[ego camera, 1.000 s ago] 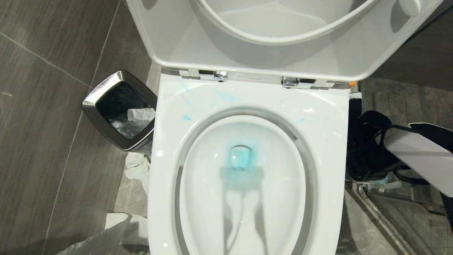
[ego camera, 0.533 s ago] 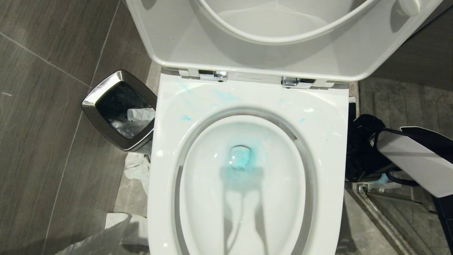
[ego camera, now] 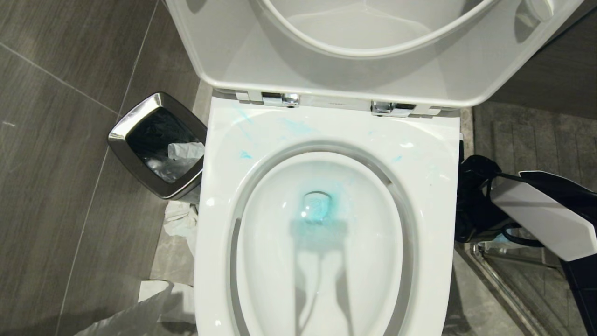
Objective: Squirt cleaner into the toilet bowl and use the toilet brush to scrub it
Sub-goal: Place the cleaning agent on the floor
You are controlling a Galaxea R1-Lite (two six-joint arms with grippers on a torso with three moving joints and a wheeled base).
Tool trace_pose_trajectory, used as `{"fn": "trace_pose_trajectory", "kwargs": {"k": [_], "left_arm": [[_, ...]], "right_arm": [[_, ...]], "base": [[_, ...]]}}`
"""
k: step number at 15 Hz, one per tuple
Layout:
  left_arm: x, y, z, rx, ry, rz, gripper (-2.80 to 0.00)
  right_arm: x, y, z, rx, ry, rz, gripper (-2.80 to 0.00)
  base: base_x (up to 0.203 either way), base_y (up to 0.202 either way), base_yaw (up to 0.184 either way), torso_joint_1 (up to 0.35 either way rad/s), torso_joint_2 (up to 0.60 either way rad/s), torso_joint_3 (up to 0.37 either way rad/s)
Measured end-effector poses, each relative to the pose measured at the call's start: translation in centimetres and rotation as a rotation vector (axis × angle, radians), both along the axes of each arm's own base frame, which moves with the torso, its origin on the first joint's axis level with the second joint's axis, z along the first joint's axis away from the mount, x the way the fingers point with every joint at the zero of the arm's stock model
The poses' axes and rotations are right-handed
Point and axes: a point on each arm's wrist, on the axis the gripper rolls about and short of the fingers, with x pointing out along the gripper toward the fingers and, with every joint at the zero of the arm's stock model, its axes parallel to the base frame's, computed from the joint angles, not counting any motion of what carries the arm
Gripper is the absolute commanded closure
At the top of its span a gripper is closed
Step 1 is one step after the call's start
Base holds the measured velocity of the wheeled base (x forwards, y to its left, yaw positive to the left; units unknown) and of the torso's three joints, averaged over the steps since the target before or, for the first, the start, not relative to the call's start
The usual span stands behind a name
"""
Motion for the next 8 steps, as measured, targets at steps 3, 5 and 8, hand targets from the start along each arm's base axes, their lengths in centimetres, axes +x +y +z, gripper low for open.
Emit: {"fn": "trace_pose_trajectory", "kwargs": {"k": [3, 5, 8], "left_arm": [[0.0, 0.0, 0.0, 0.0, 0.0, 0.0, 0.0], [0.0, 0.0, 0.0, 0.0, 0.0, 0.0, 0.0], [0.0, 0.0, 0.0, 0.0, 0.0, 0.0, 0.0]], "right_arm": [[0.21, 0.16, -0.31, -0.001, 0.001, 0.003, 0.0], [0.26, 0.33, -0.53, -0.001, 0.005, 0.004, 0.0], [0.29, 0.68, -0.81, -0.006, 0.01, 0.009, 0.0]], "base": [[0.0, 0.0, 0.0, 0.0, 0.0, 0.0], [0.0, 0.0, 0.0, 0.0, 0.0, 0.0], [0.0, 0.0, 0.0, 0.0, 0.0, 0.0]]}}
